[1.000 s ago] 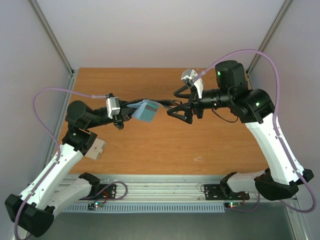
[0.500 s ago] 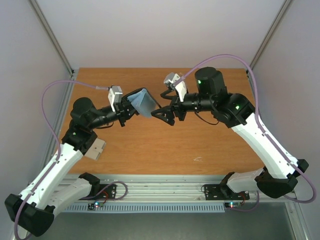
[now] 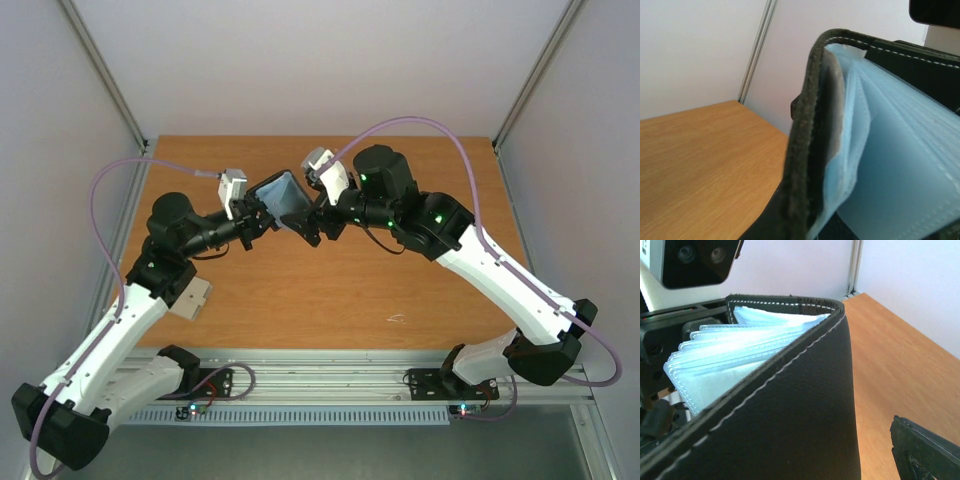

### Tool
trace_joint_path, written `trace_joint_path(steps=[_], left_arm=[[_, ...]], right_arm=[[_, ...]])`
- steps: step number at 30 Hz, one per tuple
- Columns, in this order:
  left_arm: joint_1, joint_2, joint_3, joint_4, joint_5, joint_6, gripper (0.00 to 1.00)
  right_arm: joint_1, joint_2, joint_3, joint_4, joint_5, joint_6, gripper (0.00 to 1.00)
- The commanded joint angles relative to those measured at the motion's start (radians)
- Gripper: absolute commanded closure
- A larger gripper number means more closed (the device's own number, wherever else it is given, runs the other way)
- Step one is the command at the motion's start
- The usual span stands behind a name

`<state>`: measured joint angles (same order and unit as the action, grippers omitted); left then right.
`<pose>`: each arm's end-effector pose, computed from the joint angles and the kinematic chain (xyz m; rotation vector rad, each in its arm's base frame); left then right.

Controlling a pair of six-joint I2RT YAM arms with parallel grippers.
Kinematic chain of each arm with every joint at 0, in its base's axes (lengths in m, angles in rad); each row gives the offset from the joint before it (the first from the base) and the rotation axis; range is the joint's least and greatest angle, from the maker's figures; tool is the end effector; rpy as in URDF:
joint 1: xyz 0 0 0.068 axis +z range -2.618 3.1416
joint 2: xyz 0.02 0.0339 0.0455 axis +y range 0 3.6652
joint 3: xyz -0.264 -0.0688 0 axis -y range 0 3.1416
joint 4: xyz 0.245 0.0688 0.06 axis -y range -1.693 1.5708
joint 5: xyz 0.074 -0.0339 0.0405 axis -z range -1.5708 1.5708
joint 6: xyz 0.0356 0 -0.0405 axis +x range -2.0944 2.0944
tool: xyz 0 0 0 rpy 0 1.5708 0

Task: Take the credit cards out of the card holder

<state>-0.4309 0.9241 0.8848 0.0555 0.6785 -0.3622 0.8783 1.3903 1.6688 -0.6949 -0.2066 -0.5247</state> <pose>0.1813 -0.1079 0.3762 0.6202 1.5586 -1.1338 0.1803 0.2288 0.4542 -1.3933 1.4400 0.4330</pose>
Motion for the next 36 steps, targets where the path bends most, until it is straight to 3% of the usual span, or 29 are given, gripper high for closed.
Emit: trace_joint_path(steps=[1,18,25,30,32,36], left_arm=[[0.000,0.007,0.027,0.052,-0.005,-0.017,1.00],[0.000,0.010,0.013,0.073,-0.003,-0.026,1.00],[0.000,0.005,0.007,0.080,0.003,-0.024,1.00],[0.000,0.000,0.001,0.089,0.018,-0.021,1.00],[0.000,-0.002,-0.003,0.099,0.040,-0.018,1.00],[0.000,-0.009,-0.025,0.117,0.073,0.000,1.00]], right_arm=[[0.010,0.016,-0.003,0.060,0.078,0.016,0.02],[0.005,-0.036,-0.061,0.078,0.361,0.041,0.14],[-0.015,-0.039,-0.054,0.042,0.290,0.051,0.14],[-0.027,-0.013,-0.016,-0.008,0.126,0.037,0.14],[-0.040,-0.003,-0.005,-0.022,0.109,0.049,0.21],[-0.093,-0.009,-0.010,-0.016,0.021,0.083,0.44]])
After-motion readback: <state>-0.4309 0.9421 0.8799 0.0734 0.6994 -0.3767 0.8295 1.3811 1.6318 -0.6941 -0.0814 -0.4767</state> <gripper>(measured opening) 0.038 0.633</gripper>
